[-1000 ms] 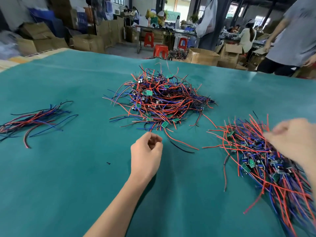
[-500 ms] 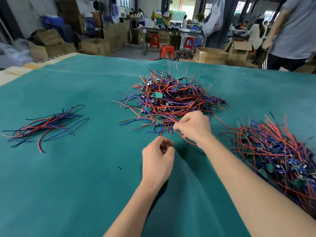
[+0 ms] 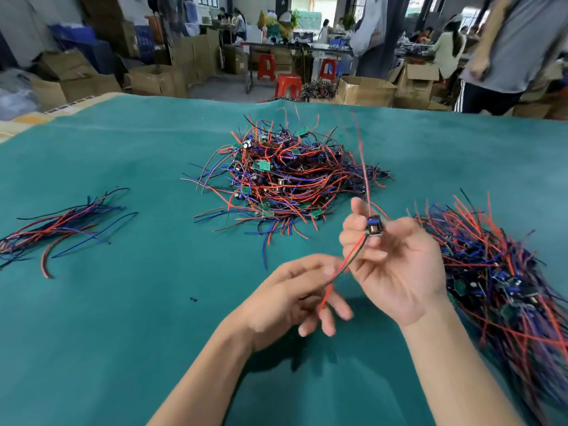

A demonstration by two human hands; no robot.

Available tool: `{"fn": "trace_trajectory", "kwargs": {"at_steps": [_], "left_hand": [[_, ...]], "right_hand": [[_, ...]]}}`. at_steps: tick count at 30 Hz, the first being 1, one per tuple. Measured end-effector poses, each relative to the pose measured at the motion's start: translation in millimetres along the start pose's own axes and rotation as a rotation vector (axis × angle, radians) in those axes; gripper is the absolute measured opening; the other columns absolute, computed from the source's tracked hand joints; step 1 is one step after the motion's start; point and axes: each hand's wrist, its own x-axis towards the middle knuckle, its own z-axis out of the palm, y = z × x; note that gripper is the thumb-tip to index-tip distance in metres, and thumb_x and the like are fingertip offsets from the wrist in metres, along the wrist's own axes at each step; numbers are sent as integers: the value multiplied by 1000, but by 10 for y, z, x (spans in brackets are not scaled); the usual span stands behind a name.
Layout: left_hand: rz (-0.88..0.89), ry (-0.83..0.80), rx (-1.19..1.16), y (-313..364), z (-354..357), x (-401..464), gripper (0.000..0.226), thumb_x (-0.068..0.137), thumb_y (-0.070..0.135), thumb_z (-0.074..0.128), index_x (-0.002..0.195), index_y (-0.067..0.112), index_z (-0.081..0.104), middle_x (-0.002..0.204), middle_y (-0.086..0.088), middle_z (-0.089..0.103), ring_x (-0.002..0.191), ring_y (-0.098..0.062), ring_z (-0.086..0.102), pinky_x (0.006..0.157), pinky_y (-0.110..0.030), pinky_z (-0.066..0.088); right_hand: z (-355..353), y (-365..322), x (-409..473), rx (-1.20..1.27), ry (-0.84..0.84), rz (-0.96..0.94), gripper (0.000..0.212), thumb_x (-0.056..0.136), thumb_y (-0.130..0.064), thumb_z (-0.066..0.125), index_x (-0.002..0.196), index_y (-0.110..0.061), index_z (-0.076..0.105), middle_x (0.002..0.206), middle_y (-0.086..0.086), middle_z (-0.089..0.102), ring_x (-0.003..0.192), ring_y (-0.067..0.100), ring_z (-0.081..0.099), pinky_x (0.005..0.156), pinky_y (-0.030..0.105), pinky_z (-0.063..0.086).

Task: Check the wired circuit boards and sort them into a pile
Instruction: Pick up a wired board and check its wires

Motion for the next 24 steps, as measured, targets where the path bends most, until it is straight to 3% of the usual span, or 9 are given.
{"fn": "trace_trajectory", "kwargs": {"at_steps": [2, 4, 6, 10, 15, 18, 20, 24], "left_hand": [[-37, -108, 10, 25, -39, -32, 31, 96, 35, 57, 118, 15, 66, 87, -11, 74, 61, -15, 70, 34, -15, 34], [-91, -247, 17, 55, -74, -59, 32, 98, 28, 54, 125, 13, 63, 96, -11, 75, 72, -16, 74, 31, -13, 32], [-120, -296, 48, 51, -88, -75, 34, 98, 22, 55, 130, 12, 61, 106, -12, 74, 82, -19, 75, 30, -14, 32], [-57, -74, 141, 15, -75, -42, 31, 95, 12, 53, 124, 11, 65, 115, -17, 72, 87, -24, 74, 35, -17, 32], [-19, 70, 118, -2, -9, -13, 38, 97, 33, 57, 118, 2, 64, 113, -19, 72, 91, -26, 73, 52, -19, 47], [26, 101, 151, -12, 4, -20, 32, 93, 25, 64, 119, 8, 64, 108, -18, 74, 85, -24, 73, 50, -19, 45], [37, 124, 163, -3, 12, -19, 34, 89, 19, 68, 122, 11, 63, 105, -18, 74, 82, -23, 73, 46, -19, 45], [43, 53, 45, 15, -36, -24, 41, 91, 4, 65, 131, 11, 59, 123, -20, 68, 112, -28, 67, 60, -21, 54]], "right_hand": [[-52, -45, -19, -73, 65, -35, 35, 63, 0, 79, 96, 0, 70, 82, 10, 59, 62, 15, 55, 50, 19, 47], [-134, -40, -21, -157, 189, -79, 37, 46, -4, 84, 80, -5, 69, 75, 8, 58, 56, 13, 48, 45, 19, 41], [-206, -11, -4, -217, 315, -100, 32, 42, -7, 79, 72, -7, 67, 72, 10, 59, 52, 14, 45, 42, 20, 39], [-320, 24, -1, -448, 440, -48, 16, 50, -13, 62, 65, -13, 67, 72, 9, 60, 50, 14, 48, 48, 25, 33], [-396, 97, 7, -670, 433, 15, 21, 64, -9, 53, 67, -13, 73, 75, 11, 70, 59, 16, 64, 54, 23, 53], [-421, 70, 14, -666, 402, -29, 23, 66, -4, 55, 67, -15, 75, 77, 11, 72, 60, 14, 63, 53, 23, 51], [-444, 42, 4, -627, 372, -65, 25, 68, -2, 54, 69, -16, 76, 79, 12, 73, 67, 14, 66, 62, 23, 51], [-462, 3, -14, -491, 387, -142, 24, 67, -5, 53, 70, -15, 74, 82, 9, 71, 74, 19, 65, 70, 29, 47]]}}
